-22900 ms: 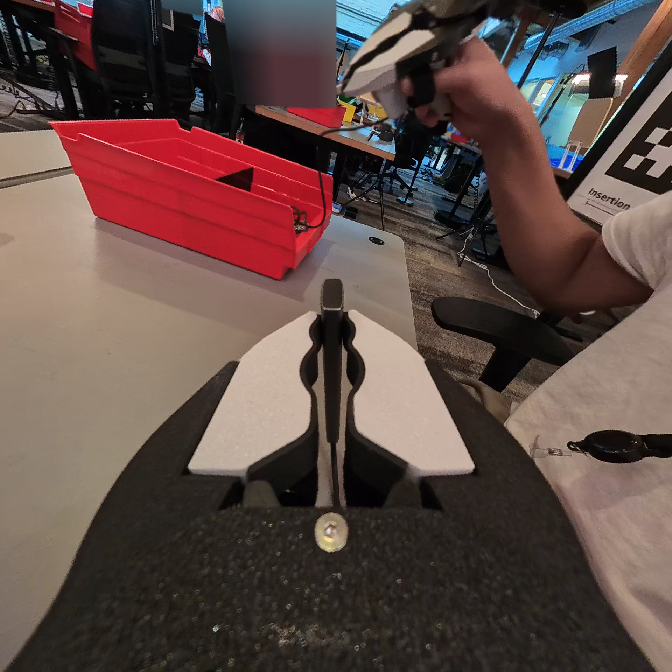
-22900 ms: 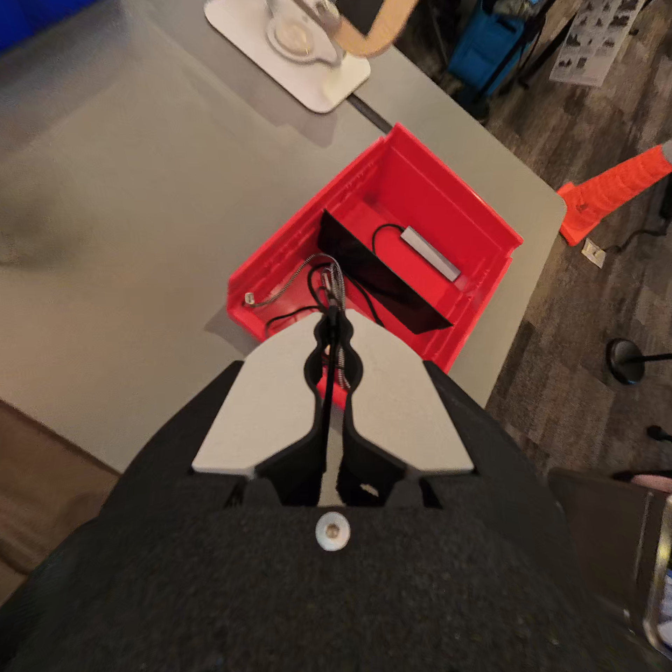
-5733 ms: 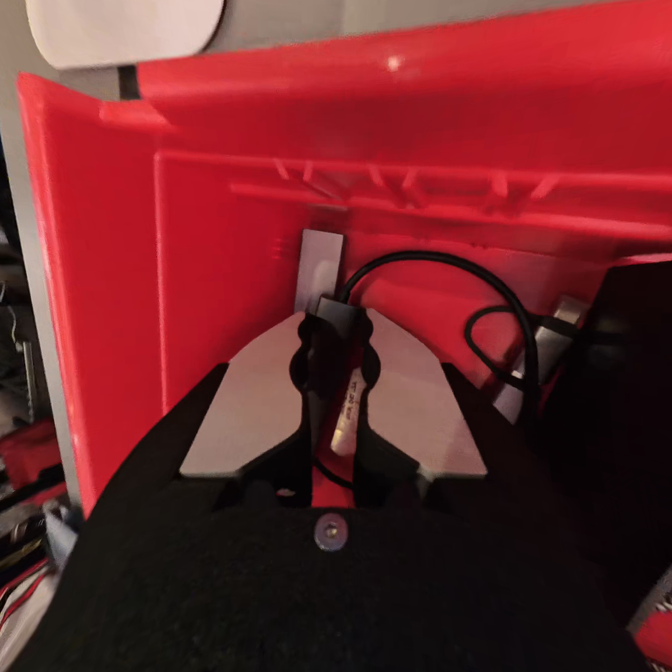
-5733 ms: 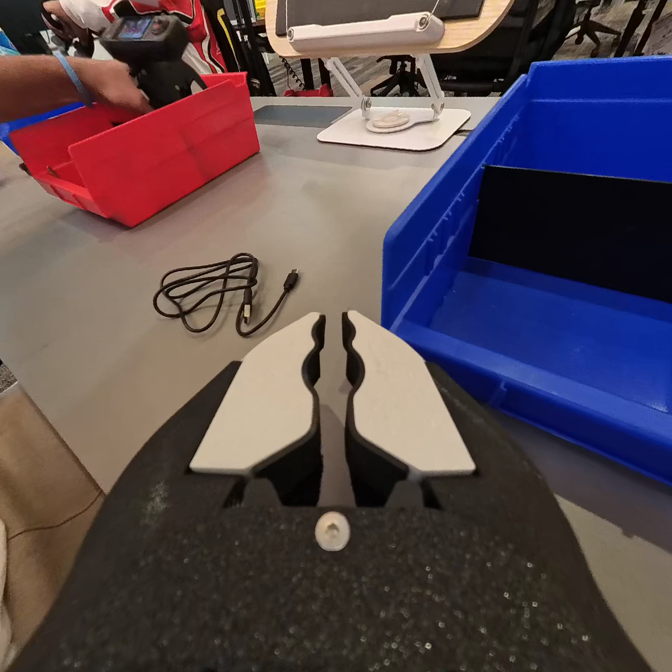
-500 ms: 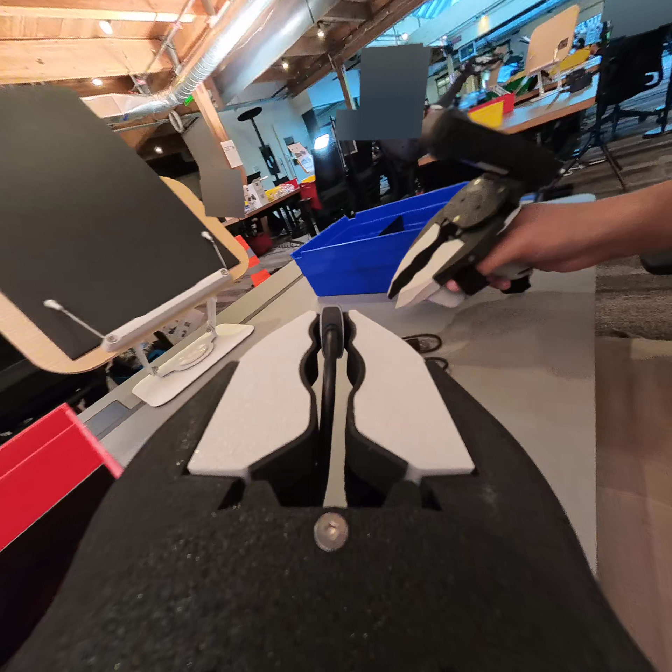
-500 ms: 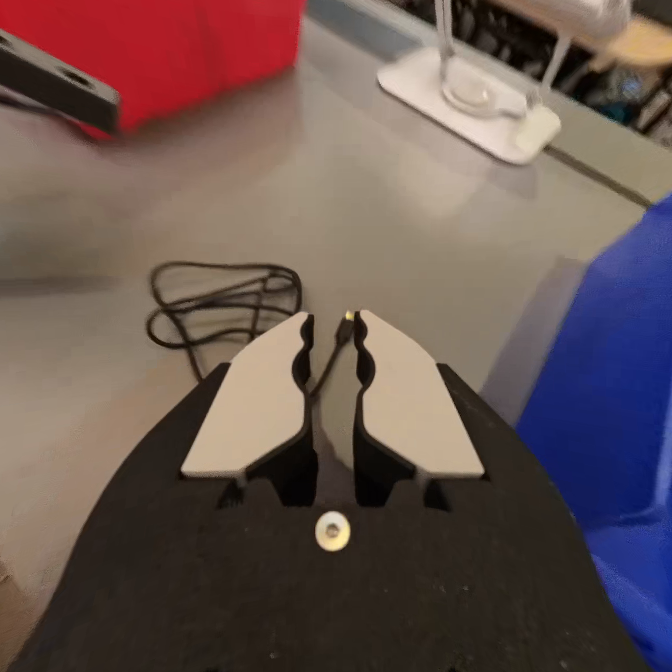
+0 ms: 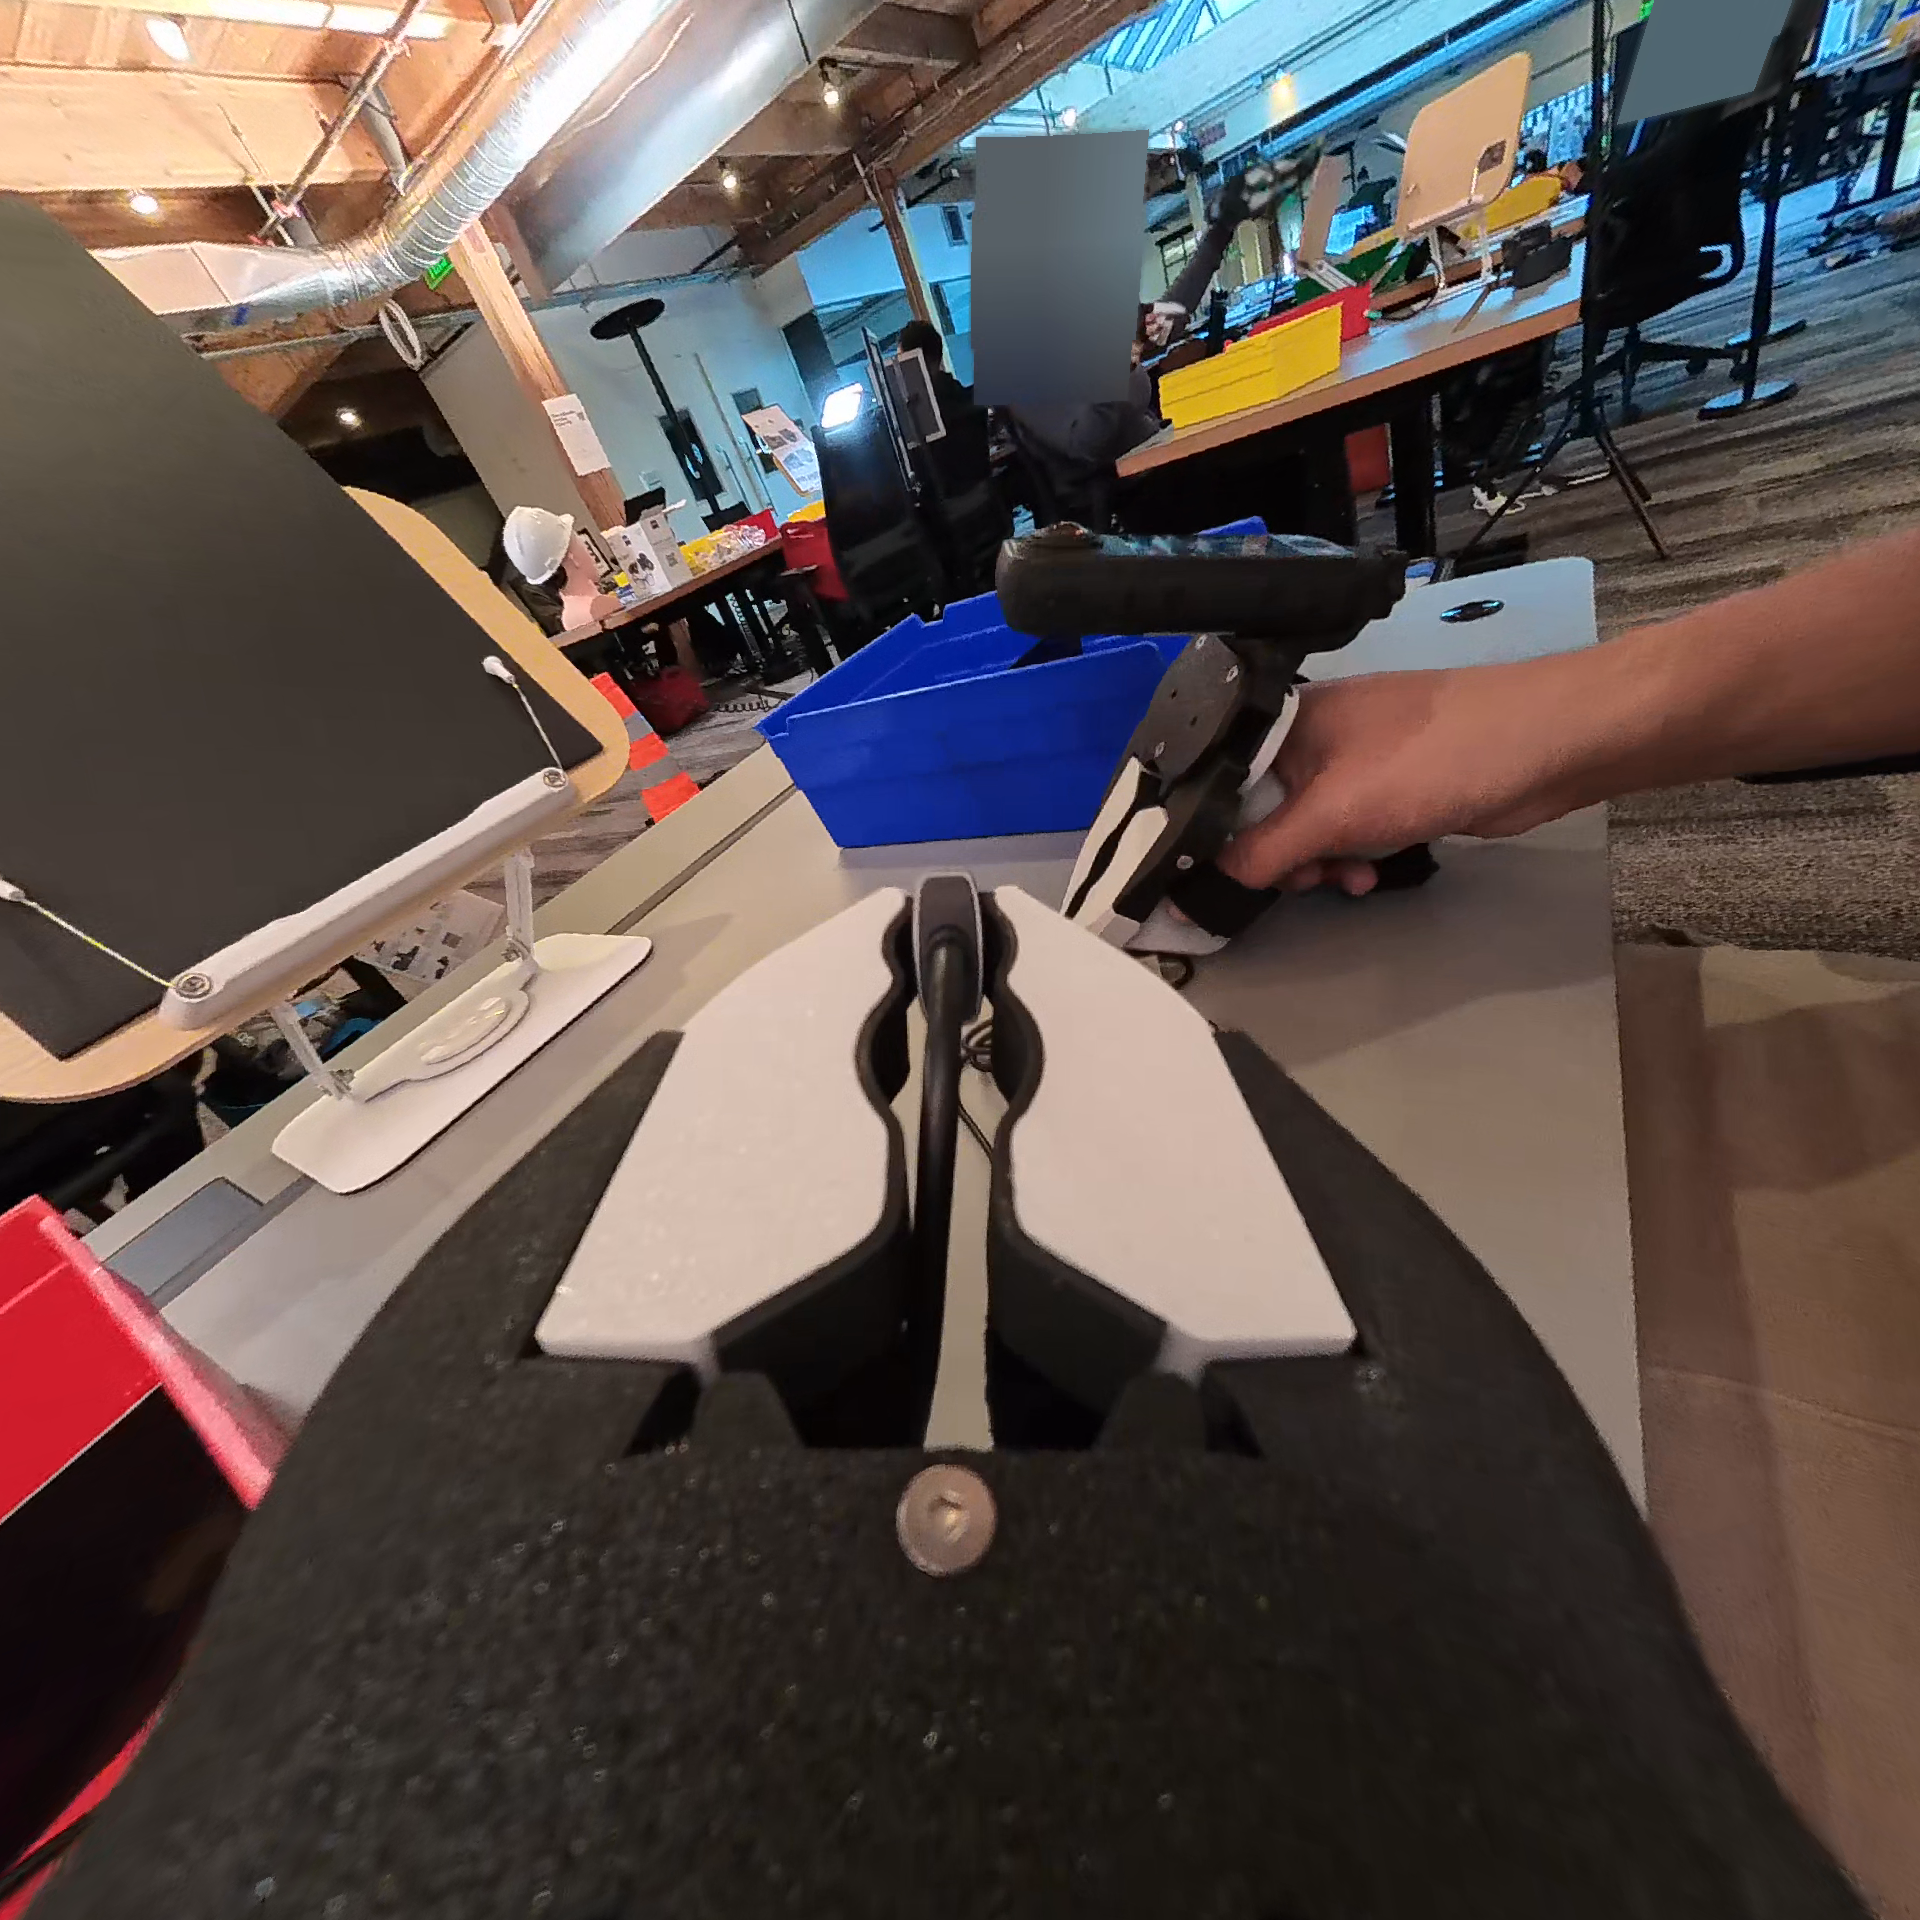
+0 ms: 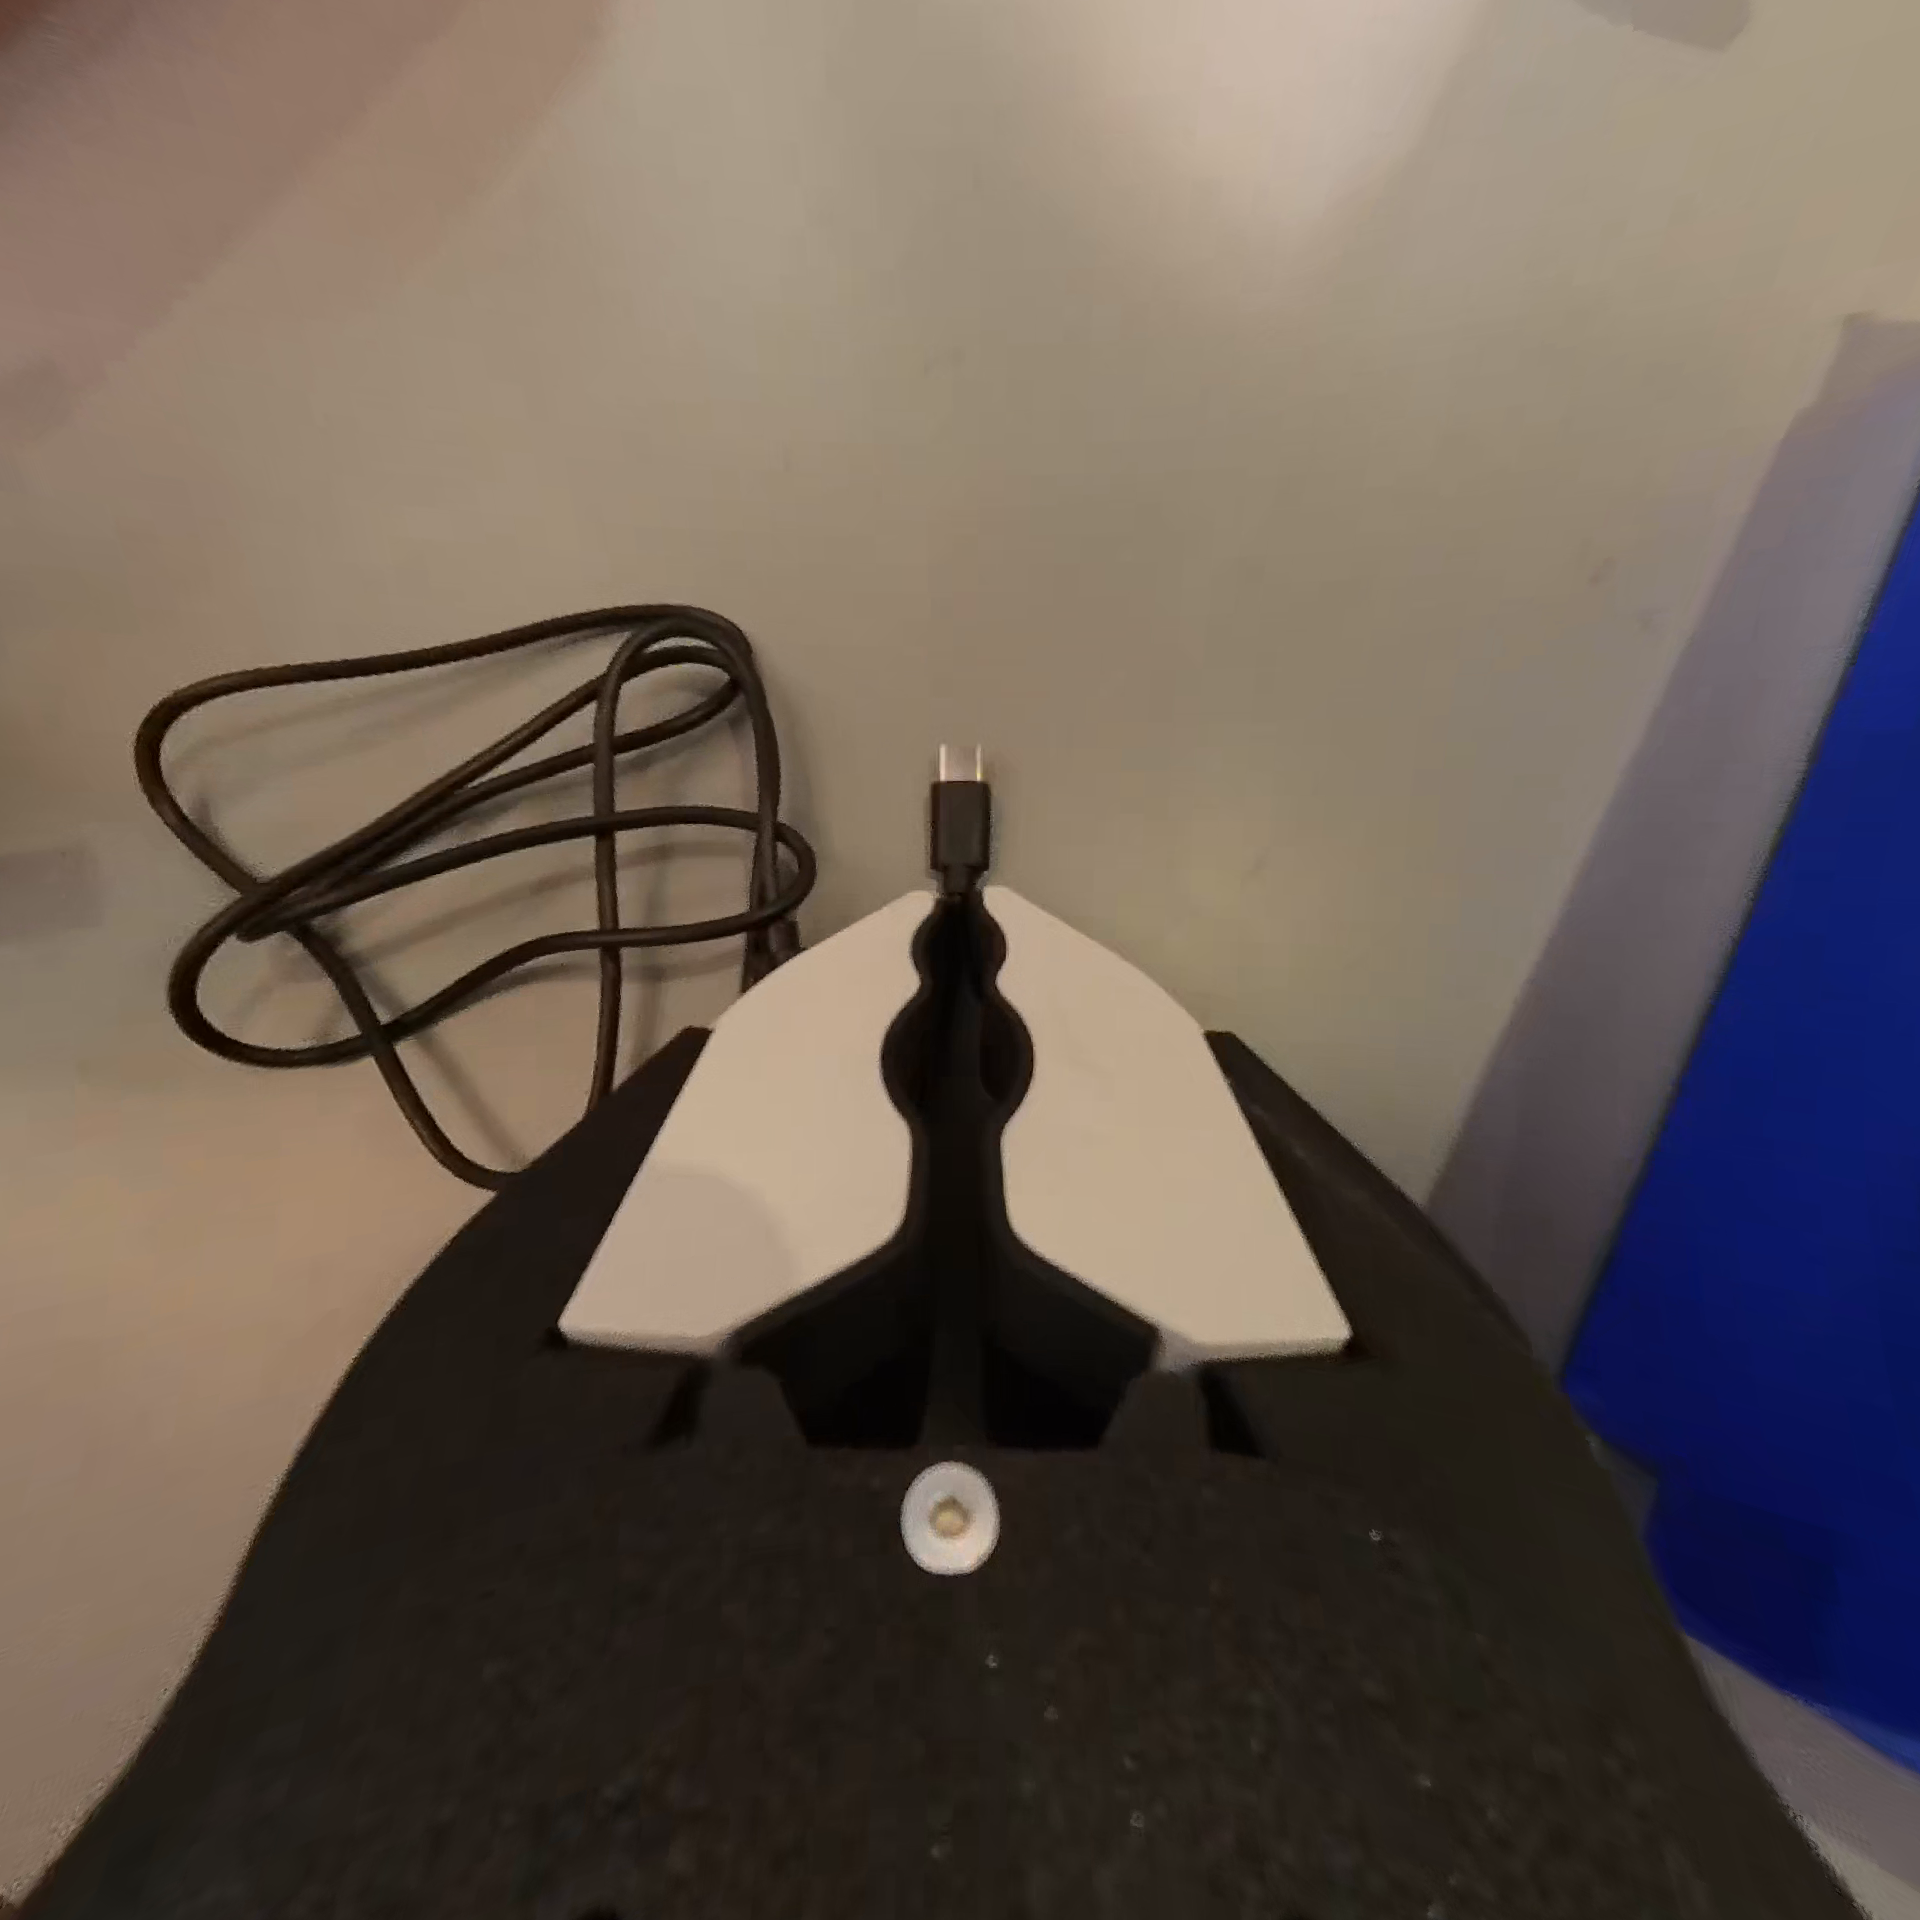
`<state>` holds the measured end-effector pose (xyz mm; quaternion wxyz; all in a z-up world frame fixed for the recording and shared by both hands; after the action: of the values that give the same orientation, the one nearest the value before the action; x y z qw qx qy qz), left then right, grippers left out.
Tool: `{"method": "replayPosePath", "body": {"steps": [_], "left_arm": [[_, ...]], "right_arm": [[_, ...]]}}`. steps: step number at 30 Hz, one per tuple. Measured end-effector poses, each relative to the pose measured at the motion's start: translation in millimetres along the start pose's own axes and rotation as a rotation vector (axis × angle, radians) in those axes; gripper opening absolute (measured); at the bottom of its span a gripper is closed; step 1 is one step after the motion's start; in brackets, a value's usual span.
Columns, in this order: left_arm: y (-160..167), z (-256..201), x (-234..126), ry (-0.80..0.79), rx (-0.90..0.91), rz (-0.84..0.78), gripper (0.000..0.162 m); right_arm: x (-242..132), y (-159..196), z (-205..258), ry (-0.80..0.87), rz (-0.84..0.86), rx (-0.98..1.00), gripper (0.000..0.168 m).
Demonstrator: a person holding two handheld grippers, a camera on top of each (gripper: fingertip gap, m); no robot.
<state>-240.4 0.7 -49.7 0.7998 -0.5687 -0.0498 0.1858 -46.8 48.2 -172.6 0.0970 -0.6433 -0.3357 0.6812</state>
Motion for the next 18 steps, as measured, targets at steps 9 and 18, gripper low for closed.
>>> {"method": "replayPosePath", "body": {"steps": [9, 18], "left_arm": [[2, -13, 8, -0.021, 0.170, 0.049, 0.010], [15, -26, 27, -0.114, 0.523, 0.180, 0.010]], "right_arm": [[-31, -14, 2, -0.162, -0.062, -0.114, 0.001], [-100, -16, 65, -0.769, -0.127, -0.101, 0.001]]}}
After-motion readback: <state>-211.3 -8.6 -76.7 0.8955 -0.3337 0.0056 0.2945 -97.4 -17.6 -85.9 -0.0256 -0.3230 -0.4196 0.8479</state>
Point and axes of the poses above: each gripper's, where its closed fingertips meet, x out along the fingers, y out of its underside, z = x × y across the jaws, the point moved 3 cm from there along -x, back along the fingers, and after that the axes turned 8 degrees about z, right-handed, at the moved point
